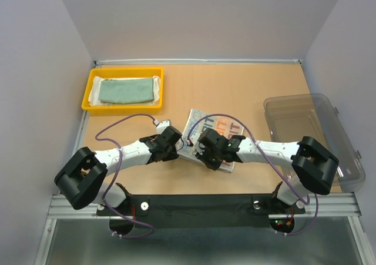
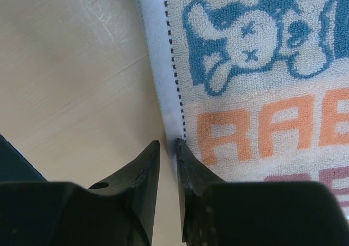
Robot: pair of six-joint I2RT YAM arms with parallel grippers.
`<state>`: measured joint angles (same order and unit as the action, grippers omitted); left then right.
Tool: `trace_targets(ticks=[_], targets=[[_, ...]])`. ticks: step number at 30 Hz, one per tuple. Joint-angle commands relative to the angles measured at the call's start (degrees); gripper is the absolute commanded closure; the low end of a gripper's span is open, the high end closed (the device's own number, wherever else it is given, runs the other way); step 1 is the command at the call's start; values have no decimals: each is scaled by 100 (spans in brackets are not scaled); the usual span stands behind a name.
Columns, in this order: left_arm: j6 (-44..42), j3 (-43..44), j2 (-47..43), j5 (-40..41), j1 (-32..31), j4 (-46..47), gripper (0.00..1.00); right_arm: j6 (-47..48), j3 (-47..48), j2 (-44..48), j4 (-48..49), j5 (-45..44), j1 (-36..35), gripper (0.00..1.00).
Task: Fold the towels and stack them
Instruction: Fold the towel
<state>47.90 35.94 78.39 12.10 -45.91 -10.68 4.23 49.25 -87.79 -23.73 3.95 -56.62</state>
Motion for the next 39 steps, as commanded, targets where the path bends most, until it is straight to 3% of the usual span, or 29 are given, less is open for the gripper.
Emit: trace_targets(ticks=[1,3,5,7,11,14,18,30,33,37,39], targets=[[0,79,-454,152,-6,-461,68,-273,339,305,69,-339,-60,71],[-9,106,-753,196,-6,-593,59,-650,357,612,158,-840,-51,57],[0,141,-947,240,3,-663,51,-896,331,780,184,-1482,-25,49],[9,167,-1132,258,3,-742,46,-1072,287,1017,184,-1921,124,46],[-17,185,-1116,205,3,-550,47,-1670,15,1395,263,-2240,686,44],[-79,299,-835,153,3,-286,50,-2083,-284,1702,342,-2380,1073,44],[-184,527,-290,213,3,-145,60,-2286,-627,1966,465,-2451,1337,44],[-387,853,527,232,3,-4,63,-2743,-1225,2389,694,-2451,1522,44],[-404,853,590,179,3,4,71,-2770,-1260,2451,703,-2486,1540,44],[-413,853,555,179,3,-75,90,-2778,-1287,2495,711,-2530,1566,44],[-413,862,528,188,3,-101,92,-2787,-1287,2495,720,-2565,1575,44]])
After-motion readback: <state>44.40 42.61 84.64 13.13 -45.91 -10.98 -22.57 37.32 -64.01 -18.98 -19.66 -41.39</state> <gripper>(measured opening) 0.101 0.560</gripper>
